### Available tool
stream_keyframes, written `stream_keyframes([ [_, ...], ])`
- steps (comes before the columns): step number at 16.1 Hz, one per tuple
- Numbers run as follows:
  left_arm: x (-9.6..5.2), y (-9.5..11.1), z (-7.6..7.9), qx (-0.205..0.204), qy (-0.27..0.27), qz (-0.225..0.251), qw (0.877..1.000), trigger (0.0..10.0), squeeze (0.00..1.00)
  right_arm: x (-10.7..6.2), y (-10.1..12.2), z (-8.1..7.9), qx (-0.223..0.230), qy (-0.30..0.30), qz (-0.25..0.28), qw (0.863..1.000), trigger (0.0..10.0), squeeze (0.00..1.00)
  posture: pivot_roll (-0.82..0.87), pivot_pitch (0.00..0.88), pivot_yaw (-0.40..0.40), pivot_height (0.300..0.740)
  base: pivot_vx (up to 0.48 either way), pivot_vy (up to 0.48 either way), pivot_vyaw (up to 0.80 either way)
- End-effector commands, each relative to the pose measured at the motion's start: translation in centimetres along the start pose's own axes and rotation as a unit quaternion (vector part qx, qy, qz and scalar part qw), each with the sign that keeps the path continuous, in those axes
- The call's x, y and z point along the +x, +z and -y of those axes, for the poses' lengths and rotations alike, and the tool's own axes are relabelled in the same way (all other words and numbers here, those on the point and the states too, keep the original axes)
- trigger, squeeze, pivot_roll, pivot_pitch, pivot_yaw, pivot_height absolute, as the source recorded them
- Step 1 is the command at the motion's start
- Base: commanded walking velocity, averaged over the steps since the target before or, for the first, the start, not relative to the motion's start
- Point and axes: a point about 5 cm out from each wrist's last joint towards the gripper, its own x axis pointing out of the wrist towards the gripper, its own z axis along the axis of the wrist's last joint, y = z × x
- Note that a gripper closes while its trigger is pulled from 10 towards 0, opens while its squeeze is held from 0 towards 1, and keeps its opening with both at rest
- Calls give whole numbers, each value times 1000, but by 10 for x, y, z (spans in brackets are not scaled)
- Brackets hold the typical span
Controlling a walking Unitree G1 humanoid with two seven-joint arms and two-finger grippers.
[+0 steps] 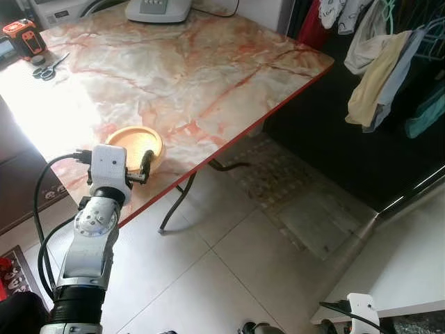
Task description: Restocking fridge
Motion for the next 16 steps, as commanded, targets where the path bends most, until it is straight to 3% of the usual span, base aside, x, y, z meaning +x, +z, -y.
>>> stream_keyframes([
  [1,1,8,2,-13,0,21,1000,10000,0,-2,-10,3,2,-3,-14,1000,10000,0,-128,207,-41,740,0,0,0],
  [4,2,22,0,-27,3,55,998,10000,0,-2,-10,3,4,-3,-13,1000,10000,0,-132,207,-41,740,0,0,0],
  [6,0,40,-14,-53,28,88,994,10000,0,-2,-10,3,4,-3,-13,1000,10000,0,-130,207,-41,740,0,0,0],
  [9,-4,42,-30,-103,35,78,991,10000,0,-2,-10,3,3,-3,-14,1000,10000,0,-121,206,-43,740,0,0,0],
  [11,-9,38,-31,-82,21,72,994,10000,0,-2,-10,3,2,-3,-13,1000,10000,0,-120,205,-42,740,0,0,0],
  [12,-21,29,-20,0,-14,63,998,10000,0,-2,-9,3,6,-4,-10,1000,10000,0,-124,202,-38,740,0,0,0],
  [16,-28,32,-12,57,-52,73,994,10000,0,-2,-10,4,8,-7,-9,1000,10000,0,-126,189,-39,740,0,0,0],
])
